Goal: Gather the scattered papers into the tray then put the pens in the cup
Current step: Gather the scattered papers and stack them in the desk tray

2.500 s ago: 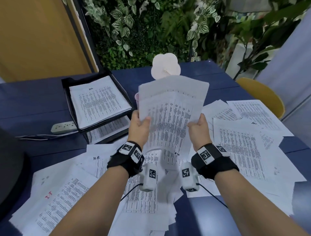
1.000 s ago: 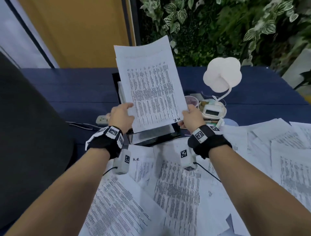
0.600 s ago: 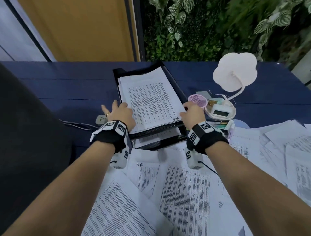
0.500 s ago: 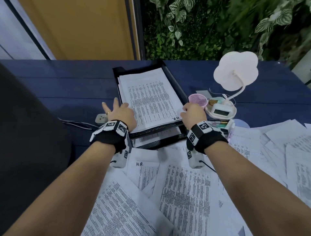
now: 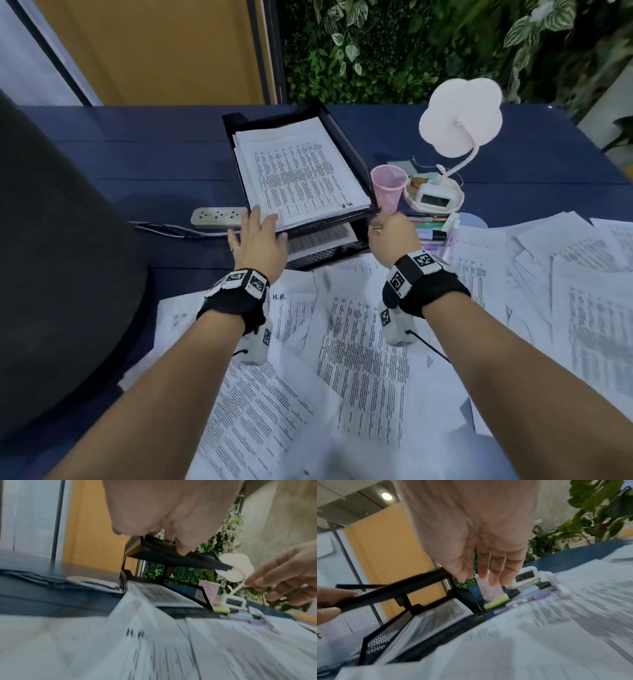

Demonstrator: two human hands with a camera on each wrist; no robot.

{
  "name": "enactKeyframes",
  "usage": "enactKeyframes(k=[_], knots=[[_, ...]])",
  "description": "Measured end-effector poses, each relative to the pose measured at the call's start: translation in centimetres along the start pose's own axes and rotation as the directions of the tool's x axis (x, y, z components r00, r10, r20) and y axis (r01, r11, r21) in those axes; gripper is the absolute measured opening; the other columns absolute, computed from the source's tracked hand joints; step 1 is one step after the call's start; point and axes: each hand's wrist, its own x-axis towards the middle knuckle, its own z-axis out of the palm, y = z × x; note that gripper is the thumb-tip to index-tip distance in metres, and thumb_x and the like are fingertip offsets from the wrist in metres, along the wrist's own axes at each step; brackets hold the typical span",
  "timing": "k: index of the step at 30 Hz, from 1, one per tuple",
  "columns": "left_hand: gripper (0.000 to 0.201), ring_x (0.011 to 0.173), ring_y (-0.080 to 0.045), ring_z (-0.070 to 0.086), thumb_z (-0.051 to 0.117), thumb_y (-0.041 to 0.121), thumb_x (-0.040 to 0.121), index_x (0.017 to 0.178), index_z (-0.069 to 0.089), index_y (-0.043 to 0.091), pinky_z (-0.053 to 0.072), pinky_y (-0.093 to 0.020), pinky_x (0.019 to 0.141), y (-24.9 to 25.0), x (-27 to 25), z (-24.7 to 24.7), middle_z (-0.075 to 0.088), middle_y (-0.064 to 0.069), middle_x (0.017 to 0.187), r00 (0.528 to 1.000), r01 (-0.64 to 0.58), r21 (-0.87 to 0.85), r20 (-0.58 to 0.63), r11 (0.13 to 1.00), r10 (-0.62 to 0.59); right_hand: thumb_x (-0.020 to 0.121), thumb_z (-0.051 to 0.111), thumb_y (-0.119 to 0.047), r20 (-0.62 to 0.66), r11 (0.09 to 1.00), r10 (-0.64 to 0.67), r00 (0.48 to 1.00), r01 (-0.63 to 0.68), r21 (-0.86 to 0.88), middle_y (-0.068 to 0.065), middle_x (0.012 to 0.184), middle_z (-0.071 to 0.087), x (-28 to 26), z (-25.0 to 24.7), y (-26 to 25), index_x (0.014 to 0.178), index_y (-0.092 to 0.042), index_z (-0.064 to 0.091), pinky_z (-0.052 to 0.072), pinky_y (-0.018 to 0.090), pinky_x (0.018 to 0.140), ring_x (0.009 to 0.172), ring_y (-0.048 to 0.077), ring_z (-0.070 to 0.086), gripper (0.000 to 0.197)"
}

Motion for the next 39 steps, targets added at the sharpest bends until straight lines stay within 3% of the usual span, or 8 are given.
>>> enactKeyframes(k=[7,11,15,23,29,34,36,39], knots=[[0.061,0.146,-0.03,-0.006,0.051,0.021,0.092,0.148,0.025,0.018,-0.005,-0.051,0.115,0.9,-6.4,4.4,0.002,-0.007,0.16,0.996,-0.074,0.015,-0.055,0.997,0.075,0.094,0.046,-0.017,0.218,0.964,0.265,0.939,-0.259,-0.056,0.014,0.135,0.05,-5.9,2.2,6.3,0.13,-0.01,0.054,0.047,0.035,0.096,0.115,0.032,0.055,0.037],[0.059,0.147,-0.024,-0.001,0.047,0.019,0.093,0.148,0.024,0.02,-0.003,-0.047,0.116,1.3,-7.1,6.2,0.005,-0.007,0.159,0.98,-0.135,0.039,0.152,0.99,0.128,0.093,0.045,-0.019,0.288,0.923,0.381,0.878,-0.342,-0.178,0.013,0.132,0.053,-8.7,2.6,9.2,0.128,-0.009,0.052,0.047,0.036,0.098,0.117,0.03,0.054,0.037],[0.062,0.134,-0.031,0.036,0.047,0.024,0.094,0.149,0.019,0.017,0.031,-0.043,0.109,1.9,-6.7,7.9,0.033,-0.013,0.149,0.883,-0.043,0.023,0.468,0.999,0.028,0.092,0.046,-0.016,0.307,0.902,0.428,0.85,-0.381,-0.203,0.012,0.132,0.054,-10.3,2.8,10.6,0.131,-0.01,0.05,0.045,0.034,0.101,0.12,0.029,0.053,0.04],[0.058,0.118,-0.031,0.054,0.062,0.015,0.089,0.141,0.037,0.009,0.043,-0.033,0.095,4.0,-6.2,9.2,0.057,-0.017,0.129,0.884,0.262,-0.315,0.458,0.912,-0.096,0.091,0.056,-0.015,0.314,0.888,0.393,0.864,-0.446,0.115,0.009,0.14,0.049,-11.6,2.6,12.2,0.14,-0.02,0.041,0.044,0.031,0.096,0.12,0.026,0.053,0.051],[0.045,0.127,-0.026,0.048,0.055,0.02,0.095,0.136,0.046,0.005,0.037,-0.028,0.098,5.0,-6.5,9.0,0.053,-0.008,0.134,0.887,0.285,-0.503,0.461,0.816,-0.026,0.085,0.065,-0.014,0.147,0.636,0.601,0.786,-0.581,0.507,0.013,0.123,0.056,-12.0,2.6,12.7,0.141,-0.013,0.031,0.042,0.028,0.085,0.105,0.027,0.057,0.066],[0.025,0.101,-0.018,0.061,0.055,0.016,0.095,0.12,0.059,0.014,0.045,-0.027,0.086,5.0,-5.8,7.9,0.064,-0.001,0.114,0.904,0.335,-0.726,0.427,0.601,0.012,0.09,0.062,-0.021,0.24,0.722,0.53,0.814,-0.581,0.376,0.006,0.095,0.059,-11.6,2.3,12.3,0.096,-0.009,0.055,0.037,0.023,0.06,0.08,0.018,0.053,0.016],[0.023,0.101,-0.022,0.062,0.053,0.022,0.096,0.118,0.059,0.016,0.048,-0.031,0.088,4.2,-5.1,7.6,0.066,-0.005,0.114,0.898,0.277,-0.646,0.438,0.711,0.049,0.092,0.055,-0.013,0.241,0.767,0.51,0.826,-0.563,0.307,0.002,0.08,0.054,-11.3,2.3,11.9,0.078,-0.012,0.048,0.031,0.023,0.054,0.072,0.017,0.048,0.016],[0.027,0.099,-0.028,0.059,0.047,0.023,0.097,0.122,0.054,0.014,0.044,-0.027,0.079,1.7,-4.5,7.0,0.062,-0.011,0.114,0.858,0.147,-0.297,0.513,0.943,0.028,0.092,0.048,-0.005,0.243,0.801,0.505,0.828,-0.555,0.224,0.011,0.093,0.058,-10.5,3.1,11.0,0.098,-0.003,0.055,0.036,0.023,0.058,0.082,0.025,0.052,0.01]])
